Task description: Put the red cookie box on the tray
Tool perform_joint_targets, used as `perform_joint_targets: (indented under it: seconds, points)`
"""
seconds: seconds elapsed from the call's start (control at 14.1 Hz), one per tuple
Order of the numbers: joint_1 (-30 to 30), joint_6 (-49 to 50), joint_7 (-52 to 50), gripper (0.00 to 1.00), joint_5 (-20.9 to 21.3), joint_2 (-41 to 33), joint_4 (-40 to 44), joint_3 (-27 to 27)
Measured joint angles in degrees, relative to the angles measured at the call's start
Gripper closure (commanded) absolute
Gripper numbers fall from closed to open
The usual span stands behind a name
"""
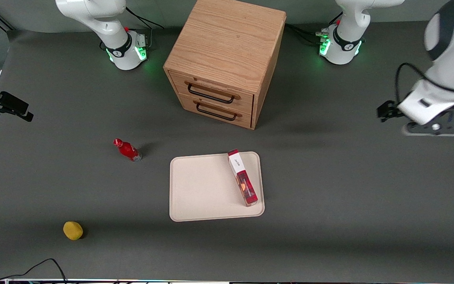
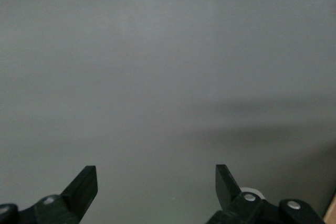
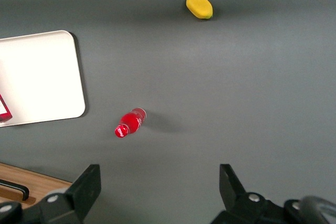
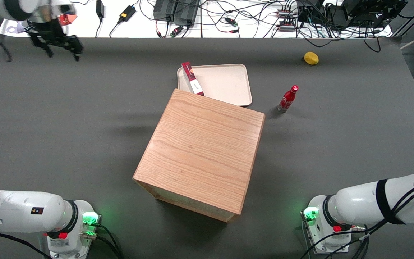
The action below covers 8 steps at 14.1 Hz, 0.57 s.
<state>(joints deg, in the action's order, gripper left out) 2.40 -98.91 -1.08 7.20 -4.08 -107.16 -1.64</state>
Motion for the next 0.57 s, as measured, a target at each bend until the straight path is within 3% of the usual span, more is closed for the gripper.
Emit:
perform_joint_targets:
  seconds: [0.28, 0.57]
  points:
    - [0.0, -0.1, 5.3, 0.00, -6.1, -2.2, -0.6, 5.9]
    - [1.7, -1.5, 5.6, 0.00, -6.4, -2.5, 0.2, 7.7]
